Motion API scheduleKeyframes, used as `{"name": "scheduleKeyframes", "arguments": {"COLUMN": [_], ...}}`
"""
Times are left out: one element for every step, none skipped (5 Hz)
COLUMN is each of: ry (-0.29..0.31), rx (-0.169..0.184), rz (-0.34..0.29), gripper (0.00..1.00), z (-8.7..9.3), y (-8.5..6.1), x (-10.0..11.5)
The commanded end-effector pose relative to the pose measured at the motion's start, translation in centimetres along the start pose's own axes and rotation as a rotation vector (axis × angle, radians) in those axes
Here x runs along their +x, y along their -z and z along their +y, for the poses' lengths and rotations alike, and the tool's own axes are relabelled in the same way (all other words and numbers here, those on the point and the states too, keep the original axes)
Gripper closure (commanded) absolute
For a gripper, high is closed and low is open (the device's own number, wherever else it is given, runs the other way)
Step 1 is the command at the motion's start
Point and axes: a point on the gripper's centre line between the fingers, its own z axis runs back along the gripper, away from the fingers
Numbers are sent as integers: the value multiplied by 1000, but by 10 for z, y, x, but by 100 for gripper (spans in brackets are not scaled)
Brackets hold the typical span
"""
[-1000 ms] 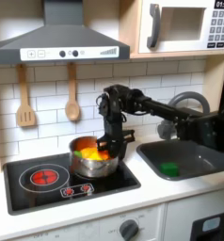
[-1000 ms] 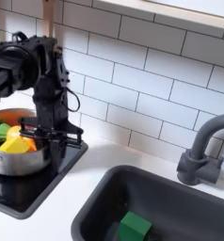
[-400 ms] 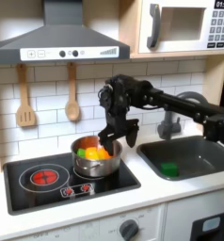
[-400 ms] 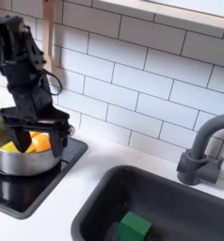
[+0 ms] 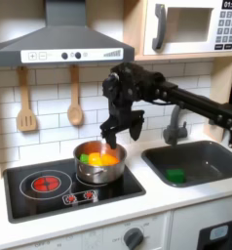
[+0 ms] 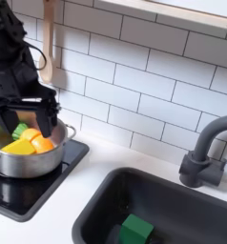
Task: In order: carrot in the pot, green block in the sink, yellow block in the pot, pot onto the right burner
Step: 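Move the pot onto the right burner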
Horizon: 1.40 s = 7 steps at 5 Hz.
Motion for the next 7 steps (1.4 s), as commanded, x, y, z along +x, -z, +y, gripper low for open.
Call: {"name": "scheduleKeyframes", "arguments": {"ry": [-54,-84,-109,-128,-162,-189,-192], "rx": [39,71,97,121,133,139,140], "rz": [48,86,90,69,86,113,120], "gripper": [100,100,100,100,100,100,100], "z": [20,36,51,59,74,86,88], "y": [9,23,26,26,35,46,48], "x": [-32,-42,-47,-43,-42,-43,-42]}}
